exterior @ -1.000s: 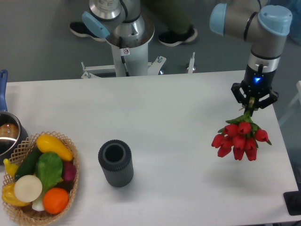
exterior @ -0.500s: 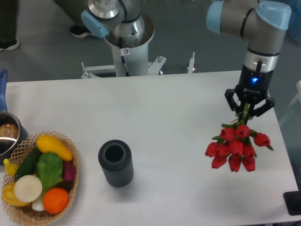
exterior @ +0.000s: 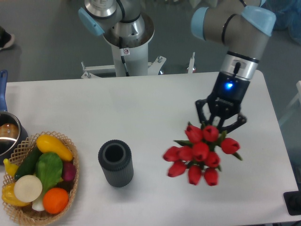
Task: Insert the flowers into the vase
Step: 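Carry the tulip bunch over the black vase, stems pointing down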
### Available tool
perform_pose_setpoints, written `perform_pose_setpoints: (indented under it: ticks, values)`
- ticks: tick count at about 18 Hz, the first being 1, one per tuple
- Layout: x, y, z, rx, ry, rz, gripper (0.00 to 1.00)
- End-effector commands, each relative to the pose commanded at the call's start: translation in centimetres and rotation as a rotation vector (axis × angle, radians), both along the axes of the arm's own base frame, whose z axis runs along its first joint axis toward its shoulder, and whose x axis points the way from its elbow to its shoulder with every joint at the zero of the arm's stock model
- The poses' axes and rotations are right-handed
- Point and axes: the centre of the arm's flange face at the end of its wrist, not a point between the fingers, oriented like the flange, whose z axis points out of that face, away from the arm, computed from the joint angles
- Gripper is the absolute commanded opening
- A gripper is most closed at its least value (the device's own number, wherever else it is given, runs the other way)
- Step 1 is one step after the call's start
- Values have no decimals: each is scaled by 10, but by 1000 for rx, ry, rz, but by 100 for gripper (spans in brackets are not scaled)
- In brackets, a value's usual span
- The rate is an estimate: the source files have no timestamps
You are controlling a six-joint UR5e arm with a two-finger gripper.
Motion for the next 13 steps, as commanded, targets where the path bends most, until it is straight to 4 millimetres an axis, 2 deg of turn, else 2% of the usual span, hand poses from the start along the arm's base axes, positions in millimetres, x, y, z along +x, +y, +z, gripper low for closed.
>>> perform_pose_setpoints:
  ticks: [5, 6, 9, 13]
  values:
    - [40, 19, 26, 153, -45, -117, 7]
    - [53, 26, 28, 186, -67, -153, 7]
    - [81, 38, 9, 231, -81, -233, 7]
    - [102, 51, -4, 313, -87, -321, 7]
